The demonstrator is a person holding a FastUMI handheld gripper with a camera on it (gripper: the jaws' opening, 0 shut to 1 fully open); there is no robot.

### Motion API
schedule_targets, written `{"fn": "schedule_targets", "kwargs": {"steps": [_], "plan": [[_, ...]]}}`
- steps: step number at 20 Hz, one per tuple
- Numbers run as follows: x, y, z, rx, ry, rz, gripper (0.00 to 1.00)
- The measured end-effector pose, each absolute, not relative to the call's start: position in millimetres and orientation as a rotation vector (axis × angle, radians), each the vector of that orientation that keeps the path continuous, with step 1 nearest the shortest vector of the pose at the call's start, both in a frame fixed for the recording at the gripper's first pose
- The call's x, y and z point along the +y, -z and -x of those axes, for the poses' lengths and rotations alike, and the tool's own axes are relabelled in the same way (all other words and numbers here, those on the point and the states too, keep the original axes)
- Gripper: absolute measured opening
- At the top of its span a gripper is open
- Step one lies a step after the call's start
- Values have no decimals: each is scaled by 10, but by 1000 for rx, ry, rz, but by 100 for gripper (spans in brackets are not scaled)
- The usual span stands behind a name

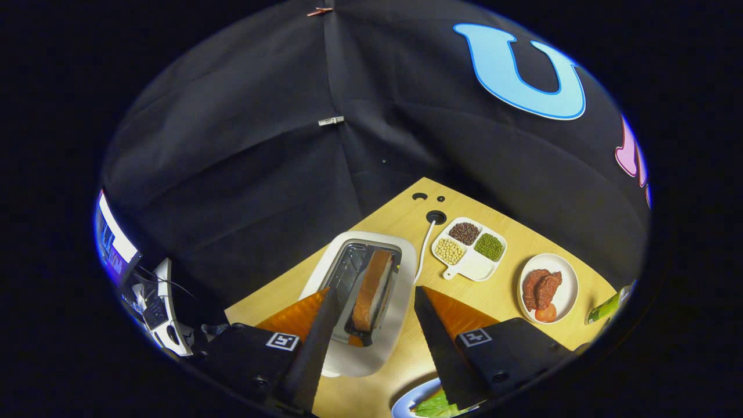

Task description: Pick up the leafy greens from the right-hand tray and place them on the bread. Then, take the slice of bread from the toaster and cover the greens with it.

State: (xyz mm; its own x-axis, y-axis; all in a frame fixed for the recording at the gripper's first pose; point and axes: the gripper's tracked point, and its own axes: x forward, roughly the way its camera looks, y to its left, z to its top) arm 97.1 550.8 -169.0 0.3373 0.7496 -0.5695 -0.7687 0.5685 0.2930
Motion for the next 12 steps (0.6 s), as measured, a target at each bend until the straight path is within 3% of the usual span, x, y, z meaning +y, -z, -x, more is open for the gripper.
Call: {"fn": "schedule_targets", "kwargs": {"steps": [7, 12], "plan": [[5771, 1923, -1097, 768, -922, 108, 75], [5840, 1964, -1108, 775, -890, 125, 19]]}}
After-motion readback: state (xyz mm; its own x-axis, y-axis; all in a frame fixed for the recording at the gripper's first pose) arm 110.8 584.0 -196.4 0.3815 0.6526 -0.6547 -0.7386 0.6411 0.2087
